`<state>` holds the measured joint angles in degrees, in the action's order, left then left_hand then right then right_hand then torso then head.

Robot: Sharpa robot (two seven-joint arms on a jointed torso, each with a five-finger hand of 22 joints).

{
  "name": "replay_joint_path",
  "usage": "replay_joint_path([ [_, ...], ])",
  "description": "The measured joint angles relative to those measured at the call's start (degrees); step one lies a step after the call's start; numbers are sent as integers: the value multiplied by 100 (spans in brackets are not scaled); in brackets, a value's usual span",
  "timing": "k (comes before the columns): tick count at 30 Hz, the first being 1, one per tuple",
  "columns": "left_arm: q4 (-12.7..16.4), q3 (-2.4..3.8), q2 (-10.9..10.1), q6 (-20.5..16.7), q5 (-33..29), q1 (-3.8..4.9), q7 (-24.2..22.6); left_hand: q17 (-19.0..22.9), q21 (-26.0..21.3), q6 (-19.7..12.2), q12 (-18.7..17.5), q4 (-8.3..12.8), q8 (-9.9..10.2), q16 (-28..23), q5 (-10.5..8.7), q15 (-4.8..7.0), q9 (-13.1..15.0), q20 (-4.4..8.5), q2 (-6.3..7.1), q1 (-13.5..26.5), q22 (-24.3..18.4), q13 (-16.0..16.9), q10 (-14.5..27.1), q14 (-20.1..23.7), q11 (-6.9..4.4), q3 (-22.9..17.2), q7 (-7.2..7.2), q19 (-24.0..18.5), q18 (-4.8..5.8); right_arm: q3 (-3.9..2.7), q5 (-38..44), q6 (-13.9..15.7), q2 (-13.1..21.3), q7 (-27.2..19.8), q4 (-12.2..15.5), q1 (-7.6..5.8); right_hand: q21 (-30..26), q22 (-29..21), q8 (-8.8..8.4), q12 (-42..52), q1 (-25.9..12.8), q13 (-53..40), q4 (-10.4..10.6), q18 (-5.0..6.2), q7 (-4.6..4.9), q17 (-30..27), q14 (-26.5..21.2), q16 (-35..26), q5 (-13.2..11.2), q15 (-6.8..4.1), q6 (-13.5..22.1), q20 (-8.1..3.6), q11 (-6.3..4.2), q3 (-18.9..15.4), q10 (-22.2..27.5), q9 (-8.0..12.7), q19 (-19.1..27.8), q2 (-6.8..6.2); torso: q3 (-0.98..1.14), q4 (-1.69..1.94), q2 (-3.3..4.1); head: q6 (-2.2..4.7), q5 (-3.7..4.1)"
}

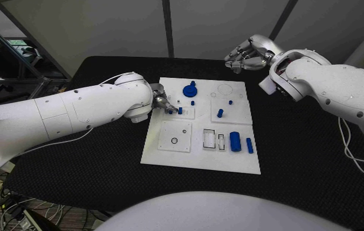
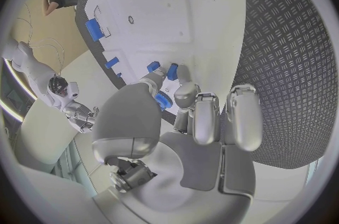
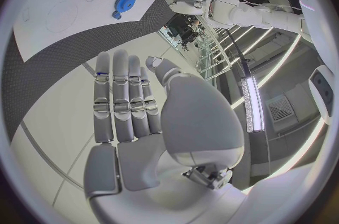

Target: Assemble the parts on the task board

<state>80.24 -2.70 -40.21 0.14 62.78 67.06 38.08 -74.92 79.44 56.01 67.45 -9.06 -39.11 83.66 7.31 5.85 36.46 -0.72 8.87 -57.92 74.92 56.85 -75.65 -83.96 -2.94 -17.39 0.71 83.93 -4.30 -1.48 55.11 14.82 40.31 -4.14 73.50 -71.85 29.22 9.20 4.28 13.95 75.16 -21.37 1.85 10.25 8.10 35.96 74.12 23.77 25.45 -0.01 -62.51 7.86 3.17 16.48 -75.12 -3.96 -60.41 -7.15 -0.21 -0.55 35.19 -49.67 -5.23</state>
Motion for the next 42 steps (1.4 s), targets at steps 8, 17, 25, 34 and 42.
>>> replay_joint_path([
  [8,62,6,-96,-103,-9,-3,-12,0,-11,-1,-37,-237,-23,0,0,0,0,0,-38,38,0,-72,36,0,-6,484,0,0,-1,0,0,-33,2,17,-4,0,0,1,0,0,0,0,14,0,0,0,0,0,23,0,0,0,0,-15,0,0,0,0,-2,2,1,3,11],
  [17,137,85,-177,-337,-90,-4,-96,0,-237,-141,-344,-405,-23,0,0,0,0,0,-180,-105,-7,-484,312,0,45,776,67,0,-1,0,0,-57,-4,24,-15,10,0,1,0,0,0,1,14,0,0,0,0,0,23,0,0,0,0,-15,0,0,0,0,-2,2,1,6,23],
  [25,157,199,-233,-584,-271,-4,-281,0,-894,-497,-1131,-555,94,-113,0,-94,-77,-35,-360,-306,-676,-1487,1040,-4,163,958,193,-194,-3,0,0,-70,-5,26,-32,15,0,1,0,0,0,1,14,0,0,1,0,0,23,0,0,0,0,-15,-1,0,0,0,2,2,0,7,28],
  [34,9,223,-128,-1117,-631,-2,-1355,2090,-4412,-1714,-2219,-237,855,-3943,0,-755,-781,-566,-365,-1729,-3764,-2399,2910,1965,845,845,890,-2185,-499,2,0,-73,-9,28,-45,17,0,2,0,0,0,-5,30,0,0,-6,0,0,23,0,0,0,0,1,-1,0,0,0,7,1,-3,63,69],
  [42,-245,168,250,-1317,-215,4,-2614,1857,-4132,-1365,-2899,322,1427,-2879,21,-669,-1621,-586,-24,-2728,-3574,-3242,3003,1585,837,9,817,-1868,-499,2,0,-62,-12,17,-38,17,-22,-6,0,0,0,-4,30,0,0,-32,0,-3,50,0,0,3,10,1,52,0,3,0,2,-23,4,162,108],
])
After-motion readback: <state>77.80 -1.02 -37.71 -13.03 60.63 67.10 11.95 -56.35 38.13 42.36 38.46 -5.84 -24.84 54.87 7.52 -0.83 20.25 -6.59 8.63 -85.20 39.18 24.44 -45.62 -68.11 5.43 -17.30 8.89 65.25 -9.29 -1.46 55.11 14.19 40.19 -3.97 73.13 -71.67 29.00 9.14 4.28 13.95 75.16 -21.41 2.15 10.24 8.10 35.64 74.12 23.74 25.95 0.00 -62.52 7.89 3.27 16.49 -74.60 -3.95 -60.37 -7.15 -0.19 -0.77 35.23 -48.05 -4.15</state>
